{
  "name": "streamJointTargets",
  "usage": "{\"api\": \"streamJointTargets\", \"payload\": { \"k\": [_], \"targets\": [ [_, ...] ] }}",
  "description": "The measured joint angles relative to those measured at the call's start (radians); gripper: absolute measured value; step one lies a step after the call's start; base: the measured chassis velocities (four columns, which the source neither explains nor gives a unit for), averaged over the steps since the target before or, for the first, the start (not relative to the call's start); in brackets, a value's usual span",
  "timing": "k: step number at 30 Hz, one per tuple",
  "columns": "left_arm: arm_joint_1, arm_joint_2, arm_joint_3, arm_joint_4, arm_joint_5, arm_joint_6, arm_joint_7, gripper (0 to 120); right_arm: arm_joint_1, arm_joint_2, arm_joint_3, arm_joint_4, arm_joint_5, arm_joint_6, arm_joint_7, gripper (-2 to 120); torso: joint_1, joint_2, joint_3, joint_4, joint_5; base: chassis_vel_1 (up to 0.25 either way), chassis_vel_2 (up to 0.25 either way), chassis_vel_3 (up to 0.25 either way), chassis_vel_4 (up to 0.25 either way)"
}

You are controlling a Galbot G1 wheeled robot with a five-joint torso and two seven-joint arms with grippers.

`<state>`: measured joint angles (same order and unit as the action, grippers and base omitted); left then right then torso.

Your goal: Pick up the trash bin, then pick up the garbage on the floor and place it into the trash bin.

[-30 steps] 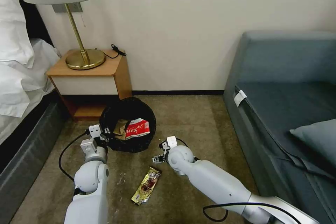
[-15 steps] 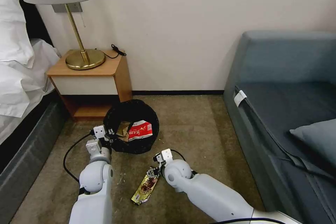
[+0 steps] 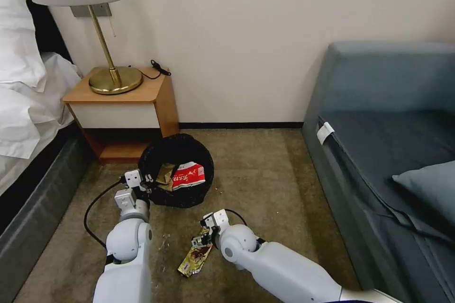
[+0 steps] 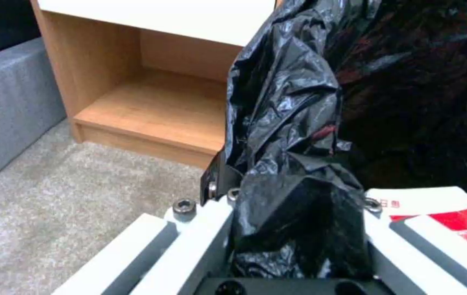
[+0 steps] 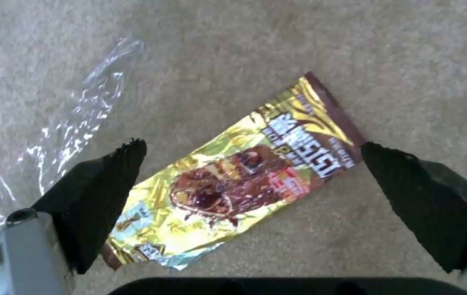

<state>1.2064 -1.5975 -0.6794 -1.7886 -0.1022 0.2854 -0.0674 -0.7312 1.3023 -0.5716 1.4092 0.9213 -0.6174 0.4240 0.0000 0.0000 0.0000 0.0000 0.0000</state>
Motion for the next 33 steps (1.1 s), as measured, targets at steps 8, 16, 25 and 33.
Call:
{"api": "streamJointTargets", "payload": {
  "k": [8,16,25,33],
  "targets": [
    [0.0,-0.01,0.004,-0.003,0.008,-0.002,0.0,1,-0.034,0.01,-0.015,-0.022,-0.07,0.045,-0.063,100,0.0,0.0,0.0,0.0,0.0,0.0,0.0,0.0,0.0],
    [0.007,-0.011,0.004,-0.004,0.01,-0.005,0.0,1,-0.055,0.007,-0.039,-0.044,-0.164,0.104,-0.123,100,0.0,0.0,0.0,0.0,0.0,0.0,0.0,0.0,0.0],
    [0.009,-0.011,0.005,-0.007,0.015,-0.006,0.001,1,-0.069,0.011,-0.072,-0.12,-0.364,0.26,-0.206,100,0.0,0.0,0.0,0.0,0.0,0.0,0.0,0.0,0.0],
    [0.014,-0.011,0.007,-0.01,0.018,-0.006,0.001,1,-0.074,0.018,-0.084,-0.185,-0.404,0.328,-0.232,100,0.0,0.0,0.0,0.0,0.0,0.0,0.0,0.0,0.0]
  ]
}}
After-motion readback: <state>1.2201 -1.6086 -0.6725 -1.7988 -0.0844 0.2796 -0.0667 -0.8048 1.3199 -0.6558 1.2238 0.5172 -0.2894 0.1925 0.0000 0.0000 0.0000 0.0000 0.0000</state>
